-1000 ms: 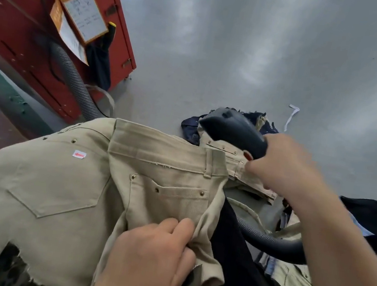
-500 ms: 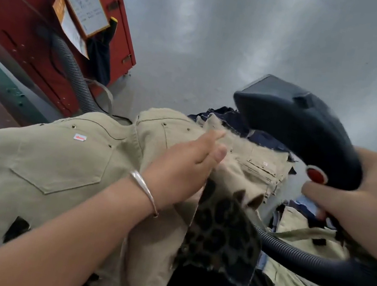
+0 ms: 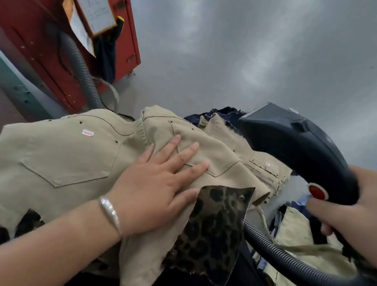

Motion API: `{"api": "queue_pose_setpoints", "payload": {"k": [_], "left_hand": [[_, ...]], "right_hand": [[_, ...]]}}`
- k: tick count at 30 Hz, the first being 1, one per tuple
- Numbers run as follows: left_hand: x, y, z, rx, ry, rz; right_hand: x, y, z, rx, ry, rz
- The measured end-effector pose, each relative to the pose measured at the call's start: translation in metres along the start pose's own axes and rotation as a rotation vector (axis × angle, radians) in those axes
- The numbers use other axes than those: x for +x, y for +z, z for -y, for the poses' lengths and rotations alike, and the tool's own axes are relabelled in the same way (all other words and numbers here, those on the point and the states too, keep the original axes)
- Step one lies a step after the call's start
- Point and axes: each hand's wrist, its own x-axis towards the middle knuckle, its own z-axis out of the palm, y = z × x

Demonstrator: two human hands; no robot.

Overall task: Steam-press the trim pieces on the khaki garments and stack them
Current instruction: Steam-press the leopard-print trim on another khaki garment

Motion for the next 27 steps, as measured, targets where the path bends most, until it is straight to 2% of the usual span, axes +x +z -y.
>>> {"api": "queue_pose_setpoints", "payload": {"k": [2,3,4,5,6,8,9,10,11,12,13,16,18,19,20,24,27], "left_hand": [[0.022,-0.016,0.008,-0.123,0.02,-0.063],[0.033,-0.027,0.021,-0.213,-0.013,-0.147],[0.044,-0.038,0.042,-0.258,-0.083,-0.23],[0.053,-0.05,0.067,-0.203,-0.179,-0.259],[0.058,-0.06,0.093,-0.082,-0.305,-0.19],[0.051,-0.068,0.137,-0.007,-0.513,0.152],[0.04,-0.068,0.15,-0.105,-0.561,0.32],[0.026,-0.065,0.157,-0.29,-0.592,0.405],[0.012,-0.062,0.163,-0.497,-0.621,0.397],[0.001,-0.06,0.169,-0.617,-0.632,0.318],[-0.009,-0.059,0.173,-0.64,-0.619,0.194],[-0.027,-0.051,0.172,-0.636,-0.633,-0.272],[-0.044,-0.04,0.159,-0.723,-0.741,-0.581],[-0.056,-0.033,0.152,-0.749,-0.83,-0.678],[-0.07,-0.023,0.148,-0.768,-0.918,-0.709],[-0.128,0.007,0.127,-0.783,-1.112,-0.465],[-0.159,0.012,0.1,-0.488,-1.017,-0.268]], "right_hand": [[-0.001,-0.005,0.002,0.022,0.009,-0.005],[-0.002,-0.008,0.002,0.025,0.008,-0.009],[-0.002,-0.011,0.001,0.023,0.001,-0.017],[-0.001,-0.013,0.0,0.022,-0.008,-0.025],[-0.001,-0.015,0.0,0.02,-0.013,-0.028],[0.0,-0.014,0.001,0.01,-0.027,-0.026],[0.001,-0.012,0.003,0.003,-0.04,-0.03],[0.001,-0.01,0.006,0.001,-0.054,-0.037],[0.002,-0.007,0.009,0.004,-0.066,-0.042],[0.004,-0.005,0.013,0.007,-0.076,-0.04],[0.006,-0.002,0.015,0.004,-0.087,-0.036],[0.013,0.003,0.021,-0.015,-0.117,-0.011],[0.017,0.004,0.024,-0.013,-0.133,0.001],[0.018,0.004,0.025,-0.007,-0.14,0.004],[0.019,0.004,0.027,0.0,-0.146,0.006],[0.018,0.006,0.033,0.034,-0.158,0.013],[0.016,0.009,0.037,0.003,-0.174,0.029]]}}
